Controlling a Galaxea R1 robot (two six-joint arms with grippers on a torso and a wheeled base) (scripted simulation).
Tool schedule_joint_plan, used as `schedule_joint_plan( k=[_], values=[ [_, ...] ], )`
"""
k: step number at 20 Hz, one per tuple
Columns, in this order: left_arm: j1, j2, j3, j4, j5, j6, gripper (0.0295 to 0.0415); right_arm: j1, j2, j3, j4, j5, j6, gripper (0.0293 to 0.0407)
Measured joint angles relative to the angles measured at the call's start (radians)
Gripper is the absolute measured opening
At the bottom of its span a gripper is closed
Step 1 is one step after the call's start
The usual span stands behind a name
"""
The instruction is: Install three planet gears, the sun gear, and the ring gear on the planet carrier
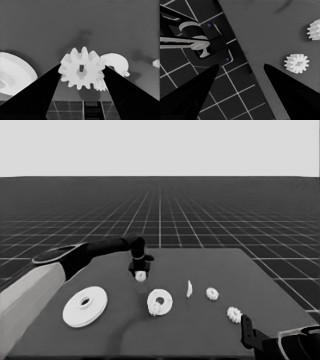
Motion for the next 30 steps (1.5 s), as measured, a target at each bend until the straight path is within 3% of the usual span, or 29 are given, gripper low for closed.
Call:
schedule_joint_plan(
  k=[4,10,13,20,22,23,30],
  values=[
    [0.007,0.12,0.03,0.017,0.017,-0.147,0.0312,0.0,0.0,0.0,0.0,0.0,0.0,0.0385],
    [0.008,0.138,0.023,0.018,0.019,-0.161,0.0312,0.0,0.0,0.0,0.0,0.0,0.0,0.0385],
    [0.124,0.167,-0.064,0.119,-0.037,-0.113,0.0312,0.0,0.0,0.0,0.0,0.0,0.0,0.0385],
    [0.149,0.179,-0.098,0.141,-0.055,-0.095,0.0312,0.0,0.0,0.0,0.0,0.0,0.0,0.0385],
    [0.15,0.179,-0.099,0.141,-0.055,-0.095,0.0371,0.0,0.0,0.0,0.0,0.0,0.0,0.0385],
    [0.15,0.179,-0.099,0.142,-0.056,-0.095,0.0381,0.0,0.0,0.0,0.0,0.0,0.0,0.0385],
    [0.15,0.179,-0.099,0.142,-0.056,-0.095,0.0385,0.0,0.0,0.0,0.0,0.0,0.0,0.0385]
  ],
)
